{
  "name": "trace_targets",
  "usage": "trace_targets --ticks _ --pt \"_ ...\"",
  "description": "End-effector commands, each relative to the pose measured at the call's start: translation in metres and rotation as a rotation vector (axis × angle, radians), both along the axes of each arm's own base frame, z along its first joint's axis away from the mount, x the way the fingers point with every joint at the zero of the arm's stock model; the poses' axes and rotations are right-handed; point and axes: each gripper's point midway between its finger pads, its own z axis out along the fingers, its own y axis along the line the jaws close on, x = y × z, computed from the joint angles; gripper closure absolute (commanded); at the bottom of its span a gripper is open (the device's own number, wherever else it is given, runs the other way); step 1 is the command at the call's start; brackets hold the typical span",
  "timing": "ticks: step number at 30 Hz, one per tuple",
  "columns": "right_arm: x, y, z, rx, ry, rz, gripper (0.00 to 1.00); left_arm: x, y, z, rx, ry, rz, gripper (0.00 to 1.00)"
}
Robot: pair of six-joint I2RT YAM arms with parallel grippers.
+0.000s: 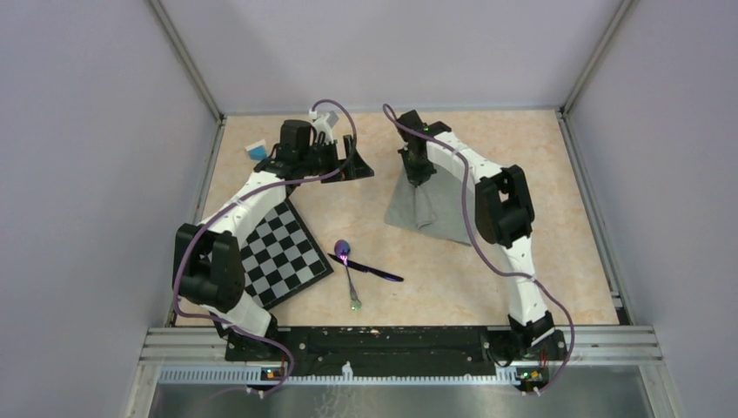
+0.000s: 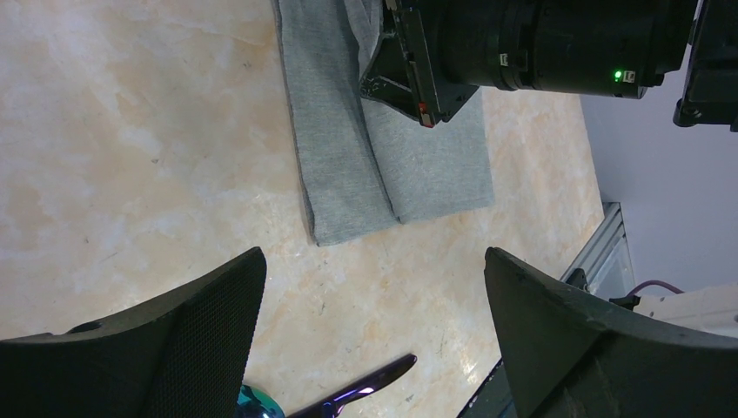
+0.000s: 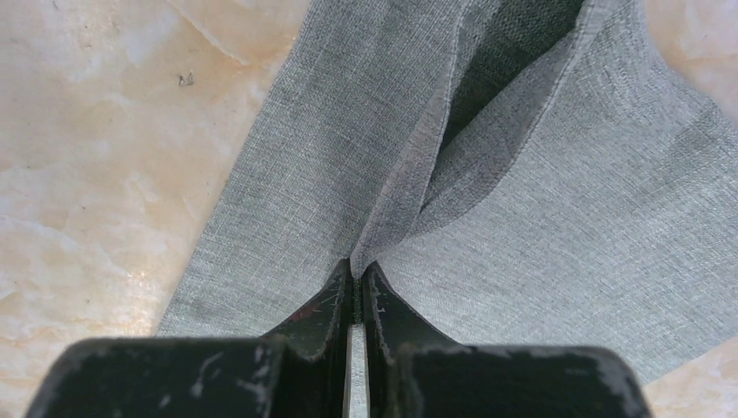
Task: Fold the napkin into a case and place the utensils inside
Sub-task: Fold the rectangle-folded napkin at the center of the board.
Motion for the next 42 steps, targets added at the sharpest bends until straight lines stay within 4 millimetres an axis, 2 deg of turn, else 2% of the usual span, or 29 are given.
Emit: trace_targets --ticks 1,5,9,12,15,16,17,19,20,23,26,29,31,34,38,40,42 --pt "0.013 0.006 0.014 0.027 -0.046 -0.017 0.96 0.001 0.001 0.023 -0.034 -0.078 -0.004 0.01" --pt "0.015 0.008 0.012 0.033 -0.044 -0.017 0.91 0.001 0.000 0.023 -0.038 -0.075 -0.008 0.01" --pt "0.018 0.019 0.019 0.085 -0.052 -0.019 0.76 0.001 0.001 0.022 -0.036 -0.076 -0.006 0.01" --pt "0.018 0.045 0.047 0.288 -0.051 -0.010 0.63 0.002 0.002 0.021 -0.034 -0.076 -0.004 0.01" --pt "0.013 0.049 0.089 0.562 -0.070 -0.044 0.34 0.003 0.003 0.017 -0.027 -0.069 0.000 0.01" --pt "0.009 0.038 0.108 0.638 -0.097 -0.070 0.26 0.003 0.002 0.016 -0.026 -0.065 -0.001 0.01" --pt "0.010 0.028 0.121 0.699 -0.133 -0.099 0.22 0.003 0.002 0.013 -0.026 -0.058 -0.002 0.01" --pt "0.002 0.000 0.131 0.745 -0.165 -0.142 0.20 0.003 -0.001 0.006 -0.032 -0.034 -0.017 0.01" --pt "-0.004 -0.015 0.130 0.730 -0.174 -0.154 0.20 0.002 -0.004 0.002 -0.038 -0.015 -0.034 0.01" --pt "-0.033 -0.056 0.110 0.597 -0.153 -0.173 0.19 -0.002 -0.015 -0.018 -0.030 0.049 -0.081 0.01" --pt "-0.062 -0.072 0.084 0.609 -0.100 -0.177 0.13 -0.006 -0.033 -0.038 0.012 0.100 -0.124 0.02" --pt "-0.079 -0.080 0.066 0.608 -0.051 -0.196 0.14 -0.010 -0.057 -0.060 0.078 0.129 -0.164 0.03" --pt "-0.086 -0.082 0.055 0.620 -0.038 -0.201 0.19 -0.013 -0.072 -0.081 0.149 0.178 -0.177 0.05" --pt "-0.097 -0.084 0.036 0.614 0.001 -0.205 0.38 -0.007 -0.079 -0.107 0.221 0.210 -0.139 0.09" --pt "-0.107 -0.087 0.012 0.603 0.024 -0.222 0.67 0.006 -0.080 -0.126 0.258 0.215 -0.091 0.13" --pt "-0.114 -0.093 -0.007 0.573 0.053 -0.251 0.72 0.008 -0.080 -0.129 0.268 0.219 -0.069 0.15" --pt "-0.121 -0.106 -0.028 0.518 0.092 -0.305 0.76 0.007 -0.082 -0.121 0.240 0.203 -0.066 0.16"
